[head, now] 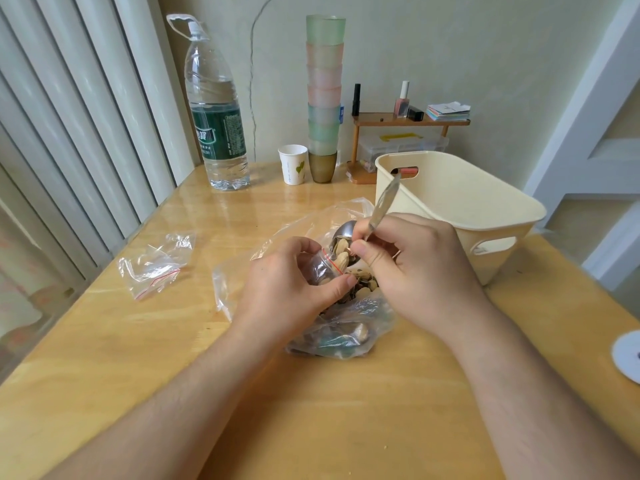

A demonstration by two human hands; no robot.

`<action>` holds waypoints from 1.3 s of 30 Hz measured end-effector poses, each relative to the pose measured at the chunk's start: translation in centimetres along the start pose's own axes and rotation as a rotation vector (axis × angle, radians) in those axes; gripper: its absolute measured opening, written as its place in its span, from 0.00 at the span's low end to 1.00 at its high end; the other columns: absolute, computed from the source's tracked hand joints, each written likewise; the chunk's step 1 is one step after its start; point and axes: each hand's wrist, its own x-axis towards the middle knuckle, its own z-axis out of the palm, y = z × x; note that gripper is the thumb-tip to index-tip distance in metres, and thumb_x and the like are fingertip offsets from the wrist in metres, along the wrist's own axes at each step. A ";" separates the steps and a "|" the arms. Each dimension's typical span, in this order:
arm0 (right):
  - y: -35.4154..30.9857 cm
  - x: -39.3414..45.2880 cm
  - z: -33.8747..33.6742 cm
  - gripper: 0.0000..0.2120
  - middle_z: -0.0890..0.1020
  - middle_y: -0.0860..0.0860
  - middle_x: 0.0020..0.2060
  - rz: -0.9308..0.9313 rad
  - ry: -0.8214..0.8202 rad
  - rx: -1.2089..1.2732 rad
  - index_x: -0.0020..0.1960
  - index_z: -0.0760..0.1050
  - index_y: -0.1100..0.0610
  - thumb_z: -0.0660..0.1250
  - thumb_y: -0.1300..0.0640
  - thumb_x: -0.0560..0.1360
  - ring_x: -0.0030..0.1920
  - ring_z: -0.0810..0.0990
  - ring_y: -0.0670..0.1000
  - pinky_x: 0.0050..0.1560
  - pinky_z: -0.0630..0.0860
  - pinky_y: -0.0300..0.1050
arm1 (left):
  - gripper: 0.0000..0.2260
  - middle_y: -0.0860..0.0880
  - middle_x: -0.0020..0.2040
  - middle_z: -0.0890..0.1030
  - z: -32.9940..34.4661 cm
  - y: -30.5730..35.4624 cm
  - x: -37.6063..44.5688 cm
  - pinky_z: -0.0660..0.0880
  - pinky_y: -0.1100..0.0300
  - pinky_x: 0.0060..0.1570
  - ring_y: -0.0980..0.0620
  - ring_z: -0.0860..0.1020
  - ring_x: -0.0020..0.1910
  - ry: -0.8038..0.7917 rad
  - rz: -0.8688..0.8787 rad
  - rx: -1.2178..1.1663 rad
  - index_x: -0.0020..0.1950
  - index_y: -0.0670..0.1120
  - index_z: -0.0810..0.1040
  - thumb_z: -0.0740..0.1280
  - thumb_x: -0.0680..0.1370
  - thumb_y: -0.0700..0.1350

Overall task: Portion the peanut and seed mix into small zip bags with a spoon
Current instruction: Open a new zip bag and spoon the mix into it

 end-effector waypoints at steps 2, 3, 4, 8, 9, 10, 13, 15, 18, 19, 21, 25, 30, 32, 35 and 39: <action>0.1 0.0 0.0 0.06 0.84 0.50 0.40 -0.006 0.004 0.014 0.48 0.84 0.54 0.69 0.53 0.77 0.41 0.80 0.53 0.43 0.75 0.51 | 0.28 0.59 0.43 0.84 0.0 0.0 0.0 0.74 0.68 0.42 0.64 0.80 0.44 0.006 -0.001 -0.008 0.57 0.57 0.78 0.78 0.64 0.69; 0.2 0.1 -0.1 0.08 0.85 0.50 0.40 -0.008 0.005 0.016 0.48 0.84 0.54 0.67 0.52 0.77 0.42 0.81 0.53 0.44 0.75 0.51 | 0.27 0.59 0.42 0.84 -0.1 0.0 0.0 0.76 0.65 0.43 0.63 0.81 0.43 0.013 -0.002 -0.016 0.57 0.57 0.78 0.78 0.65 0.69; 0.2 0.2 -0.2 0.10 0.85 0.50 0.41 -0.009 -0.001 0.011 0.48 0.84 0.53 0.66 0.50 0.77 0.42 0.81 0.54 0.44 0.76 0.51 | 0.27 0.59 0.42 0.84 -0.1 0.0 0.0 0.78 0.63 0.44 0.63 0.81 0.43 0.019 -0.003 -0.024 0.56 0.57 0.78 0.78 0.65 0.69; 0.2 0.1 -0.3 0.09 0.85 0.49 0.40 0.000 -0.005 0.030 0.48 0.84 0.53 0.67 0.51 0.78 0.42 0.81 0.53 0.46 0.74 0.48 | 0.26 0.60 0.42 0.84 -0.1 0.0 0.1 0.79 0.63 0.45 0.65 0.81 0.43 0.019 -0.007 -0.039 0.56 0.57 0.78 0.79 0.65 0.68; 0.2 0.1 -0.4 0.07 0.84 0.48 0.40 0.000 -0.003 0.043 0.49 0.84 0.53 0.68 0.53 0.78 0.42 0.80 0.53 0.46 0.74 0.46 | 0.26 0.61 0.42 0.84 -0.1 0.0 0.1 0.78 0.65 0.45 0.65 0.81 0.43 0.022 -0.008 -0.037 0.56 0.57 0.78 0.79 0.65 0.68; 0.2 0.1 -0.4 0.06 0.84 0.47 0.41 -0.002 -0.009 0.052 0.50 0.84 0.53 0.69 0.54 0.78 0.42 0.80 0.52 0.47 0.73 0.45 | 0.26 0.61 0.42 0.84 -0.1 0.0 0.1 0.77 0.66 0.44 0.66 0.81 0.44 0.026 -0.010 -0.038 0.56 0.57 0.78 0.79 0.65 0.68; 0.2 0.1 -0.5 0.05 0.83 0.46 0.41 -0.006 -0.024 0.076 0.50 0.84 0.54 0.69 0.55 0.78 0.42 0.80 0.51 0.48 0.73 0.46 | 0.25 0.61 0.41 0.84 -0.3 0.0 0.1 0.73 0.70 0.41 0.66 0.80 0.43 0.019 -0.026 -0.038 0.55 0.57 0.79 0.78 0.65 0.68; 0.1 0.0 -0.6 0.06 0.84 0.47 0.43 0.008 -0.029 0.097 0.50 0.84 0.53 0.68 0.54 0.79 0.45 0.81 0.52 0.50 0.74 0.48 | 0.24 0.61 0.40 0.83 -0.4 0.0 0.2 0.71 0.73 0.38 0.68 0.80 0.41 0.018 -0.041 -0.049 0.54 0.58 0.78 0.79 0.65 0.67; 0.0 0.0 -0.5 0.08 0.83 0.48 0.44 0.013 -0.061 0.103 0.51 0.83 0.52 0.66 0.52 0.80 0.47 0.81 0.54 0.51 0.74 0.51 | 0.23 0.60 0.40 0.83 -0.5 0.0 0.1 0.71 0.74 0.38 0.69 0.79 0.42 0.010 -0.044 -0.047 0.53 0.59 0.78 0.79 0.65 0.67; 0.0 0.0 -0.5 0.07 0.83 0.48 0.44 0.000 -0.052 0.100 0.51 0.83 0.53 0.66 0.53 0.80 0.47 0.81 0.53 0.50 0.75 0.51 | 0.22 0.61 0.40 0.82 -0.5 0.1 0.1 0.72 0.74 0.38 0.69 0.79 0.43 0.006 -0.044 -0.048 0.51 0.60 0.77 0.80 0.65 0.67; 0.1 0.2 -0.7 0.06 0.83 0.47 0.43 -0.034 -0.008 0.075 0.51 0.83 0.55 0.67 0.56 0.81 0.45 0.81 0.50 0.49 0.76 0.50 | 0.21 0.62 0.40 0.82 -0.5 0.1 0.1 0.72 0.75 0.39 0.70 0.79 0.44 0.010 -0.040 -0.053 0.48 0.62 0.75 0.80 0.64 0.66; 0.9 0.2 -0.7 0.06 0.81 0.39 0.41 -0.013 0.056 0.005 0.51 0.85 0.56 0.69 0.59 0.80 0.43 0.77 0.38 0.49 0.72 0.31 | 0.25 0.61 0.43 0.83 -0.5 -0.2 0.1 0.71 0.76 0.40 0.68 0.80 0.43 0.017 -0.026 -0.070 0.55 0.59 0.79 0.80 0.64 0.67; 1.4 0.1 -0.6 0.07 0.83 0.45 0.42 0.146 0.046 -0.015 0.51 0.83 0.54 0.67 0.56 0.82 0.41 0.76 0.44 0.46 0.73 0.39 | 0.23 0.62 0.47 0.86 -0.8 -0.1 0.0 0.76 0.72 0.49 0.67 0.83 0.48 0.019 0.017 -0.271 0.57 0.57 0.80 0.82 0.67 0.60; 1.5 0.1 -0.5 0.08 0.84 0.46 0.44 0.229 -0.037 -0.039 0.51 0.83 0.52 0.65 0.54 0.82 0.41 0.76 0.46 0.45 0.73 0.45 | 0.25 0.59 0.51 0.87 -1.0 0.2 -0.2 0.78 0.71 0.53 0.65 0.84 0.52 0.021 0.056 -0.449 0.62 0.54 0.80 0.81 0.67 0.55; 1.5 0.0 -0.2 0.07 0.81 0.45 0.39 0.303 -0.150 -0.113 0.52 0.82 0.51 0.66 0.53 0.82 0.37 0.75 0.46 0.41 0.70 0.45 | 0.29 0.54 0.57 0.87 -1.5 0.1 -0.3 0.79 0.64 0.58 0.56 0.84 0.59 0.042 0.114 -0.629 0.68 0.53 0.76 0.80 0.68 0.50; 1.4 0.1 -0.3 0.07 0.78 0.46 0.39 0.344 -0.153 -0.178 0.53 0.82 0.52 0.65 0.54 0.83 0.42 0.73 0.51 0.41 0.63 0.45 | 0.34 0.53 0.59 0.86 -1.4 -0.5 0.0 0.79 0.50 0.64 0.53 0.84 0.61 0.038 0.146 -0.611 0.73 0.55 0.72 0.80 0.69 0.53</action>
